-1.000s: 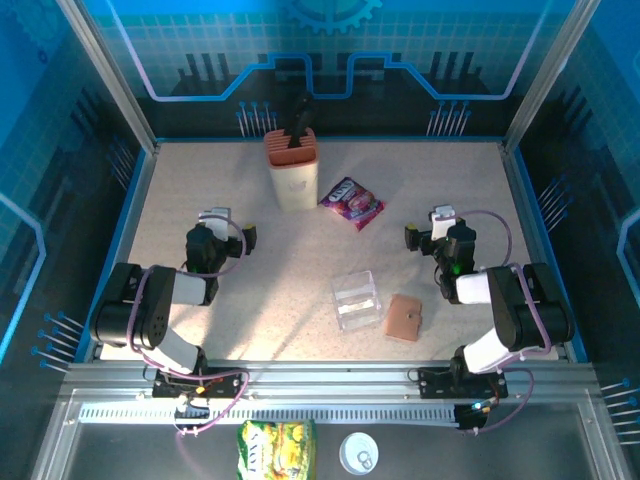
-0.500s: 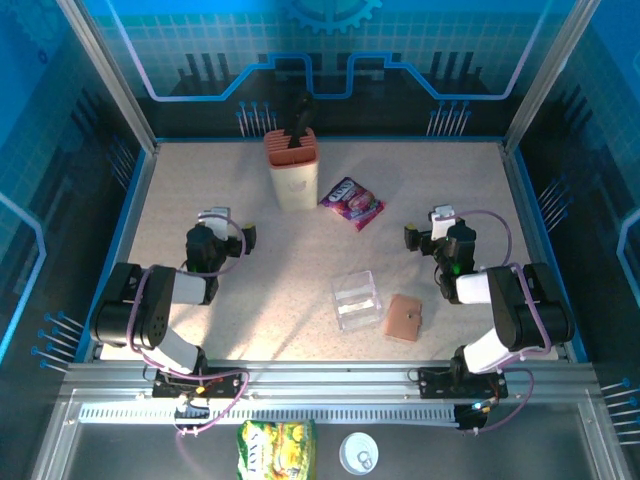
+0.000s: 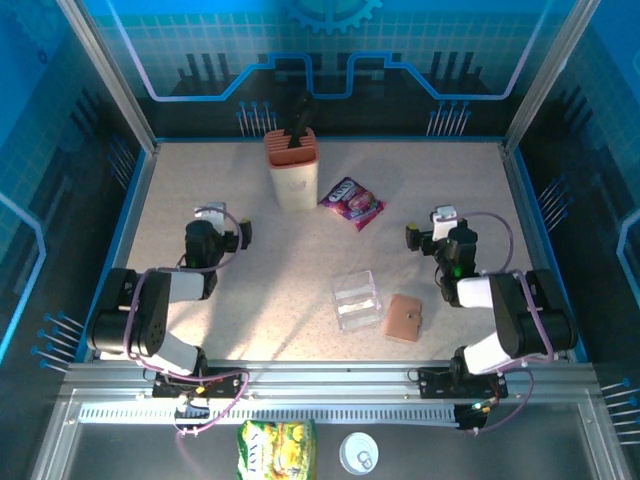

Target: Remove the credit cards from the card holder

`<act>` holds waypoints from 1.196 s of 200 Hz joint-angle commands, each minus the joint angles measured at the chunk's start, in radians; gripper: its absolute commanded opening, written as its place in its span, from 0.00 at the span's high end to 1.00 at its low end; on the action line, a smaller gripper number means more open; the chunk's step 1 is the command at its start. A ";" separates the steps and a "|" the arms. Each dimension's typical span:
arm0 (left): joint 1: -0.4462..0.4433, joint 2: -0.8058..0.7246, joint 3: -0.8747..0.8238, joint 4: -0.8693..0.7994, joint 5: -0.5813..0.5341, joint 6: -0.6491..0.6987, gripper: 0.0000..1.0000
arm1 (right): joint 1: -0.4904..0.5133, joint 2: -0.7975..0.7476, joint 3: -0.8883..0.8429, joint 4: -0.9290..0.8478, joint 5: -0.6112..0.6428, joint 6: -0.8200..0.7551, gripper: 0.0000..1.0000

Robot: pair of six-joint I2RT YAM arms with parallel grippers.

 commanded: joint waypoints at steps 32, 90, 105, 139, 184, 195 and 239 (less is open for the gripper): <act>-0.027 -0.190 0.140 -0.356 -0.091 -0.042 0.01 | 0.022 -0.214 0.098 -0.319 0.070 0.043 0.00; -0.037 -0.379 0.310 -0.867 0.036 -0.224 0.01 | 0.040 -0.362 0.285 -0.855 -0.089 0.169 0.02; -0.038 -0.412 0.368 -0.999 0.079 -0.295 0.01 | 0.050 -0.376 0.341 -0.984 -0.141 0.213 0.06; -0.037 -0.445 0.490 -1.203 0.265 -0.354 0.01 | 0.100 -0.405 0.405 -1.179 -0.236 0.286 0.11; -0.037 -0.480 0.549 -1.345 0.304 -0.233 0.01 | 0.278 -0.399 0.521 -1.456 -0.166 0.291 0.16; -0.037 -0.498 0.537 -1.339 0.290 -0.195 0.01 | 0.318 -0.398 0.529 -1.497 -0.156 0.296 0.19; -0.037 -0.572 0.421 -1.252 0.224 -0.196 0.01 | 0.460 -0.401 0.566 -1.635 -0.081 0.320 0.27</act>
